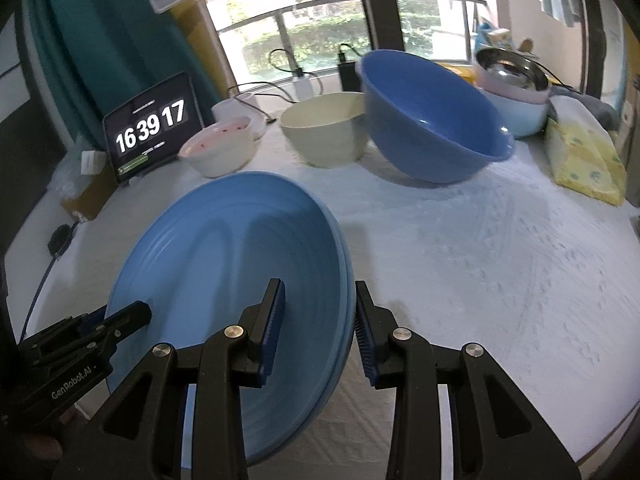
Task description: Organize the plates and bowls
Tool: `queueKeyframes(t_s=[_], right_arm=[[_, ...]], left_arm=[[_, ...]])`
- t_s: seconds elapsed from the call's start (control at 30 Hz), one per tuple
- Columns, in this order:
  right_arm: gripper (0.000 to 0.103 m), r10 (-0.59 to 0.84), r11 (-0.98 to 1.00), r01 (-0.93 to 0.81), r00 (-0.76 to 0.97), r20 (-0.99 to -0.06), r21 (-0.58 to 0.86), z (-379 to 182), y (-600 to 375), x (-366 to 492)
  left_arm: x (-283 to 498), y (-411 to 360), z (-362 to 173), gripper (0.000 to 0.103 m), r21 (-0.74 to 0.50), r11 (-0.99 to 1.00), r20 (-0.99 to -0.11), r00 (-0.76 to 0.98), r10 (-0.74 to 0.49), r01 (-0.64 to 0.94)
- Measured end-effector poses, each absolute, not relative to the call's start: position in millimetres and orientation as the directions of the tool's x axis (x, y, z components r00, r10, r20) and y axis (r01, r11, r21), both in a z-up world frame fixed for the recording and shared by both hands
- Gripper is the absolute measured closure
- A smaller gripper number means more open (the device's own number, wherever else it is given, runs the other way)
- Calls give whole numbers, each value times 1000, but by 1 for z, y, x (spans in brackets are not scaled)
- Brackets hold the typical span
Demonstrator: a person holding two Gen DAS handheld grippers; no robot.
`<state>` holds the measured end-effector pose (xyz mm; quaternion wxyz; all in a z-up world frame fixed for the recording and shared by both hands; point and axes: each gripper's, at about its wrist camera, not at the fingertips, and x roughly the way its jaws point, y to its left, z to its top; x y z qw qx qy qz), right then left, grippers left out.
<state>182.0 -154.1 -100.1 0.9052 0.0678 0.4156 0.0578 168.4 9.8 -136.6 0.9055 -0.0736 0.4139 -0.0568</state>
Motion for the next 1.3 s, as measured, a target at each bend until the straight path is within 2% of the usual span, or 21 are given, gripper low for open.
queueKeyframes(t_s=[0.97, 1.3], right_arm=[[67, 212, 975, -189, 613, -761, 120, -107, -58, 229], [67, 240, 966, -225, 597, -766, 128, -115, -30, 249]], left_arm=[[187, 103, -146, 70, -217, 972, -729, 677, -100, -91], [194, 128, -151, 69, -185, 973, -723, 690, -41, -136]])
